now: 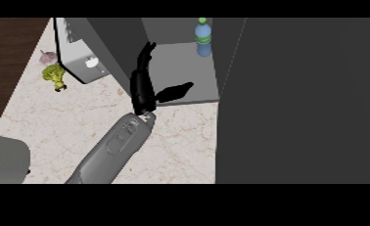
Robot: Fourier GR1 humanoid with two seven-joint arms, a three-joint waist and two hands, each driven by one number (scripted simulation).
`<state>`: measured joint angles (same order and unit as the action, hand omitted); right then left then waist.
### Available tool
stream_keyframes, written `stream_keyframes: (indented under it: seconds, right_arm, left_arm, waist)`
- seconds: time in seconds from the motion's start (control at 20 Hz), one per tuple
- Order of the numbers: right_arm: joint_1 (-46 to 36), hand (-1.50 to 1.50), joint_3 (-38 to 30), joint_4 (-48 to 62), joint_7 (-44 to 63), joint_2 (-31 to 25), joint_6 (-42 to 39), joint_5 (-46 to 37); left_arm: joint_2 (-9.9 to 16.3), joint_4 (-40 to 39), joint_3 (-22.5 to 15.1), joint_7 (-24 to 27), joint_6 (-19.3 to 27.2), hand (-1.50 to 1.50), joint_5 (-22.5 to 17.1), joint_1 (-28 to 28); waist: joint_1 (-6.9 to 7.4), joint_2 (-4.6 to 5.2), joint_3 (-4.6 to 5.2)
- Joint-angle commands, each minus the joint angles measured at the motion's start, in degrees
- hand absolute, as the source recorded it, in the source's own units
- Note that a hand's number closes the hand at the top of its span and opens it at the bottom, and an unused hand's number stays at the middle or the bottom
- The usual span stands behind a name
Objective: Pick up the bottled water, place it into the cabinet and close the cabinet
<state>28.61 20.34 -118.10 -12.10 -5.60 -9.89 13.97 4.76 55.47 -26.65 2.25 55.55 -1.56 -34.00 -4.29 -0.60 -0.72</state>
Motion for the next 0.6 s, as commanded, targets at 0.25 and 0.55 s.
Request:
stream_keyframes:
  seconds: [0.25,0.55]
  right_arm:
    - [1.5,-1.50,0.7,0.4,-1.6,-0.6,-0.9,-0.4]
    - [1.1,-1.50,1.1,-1.3,-0.9,0.2,1.3,-2.5]
  left_arm:
    - [6.0,-4.9,7.6,4.8,-14.0,-1.50,-7.1,-9.4]
    - [3.8,-0.2,10.8,13.5,-20.1,-1.50,-13.7,-6.3]
  waist:
    - [-0.59,2.07,0.92]
    - [0.49,1.80,0.98]
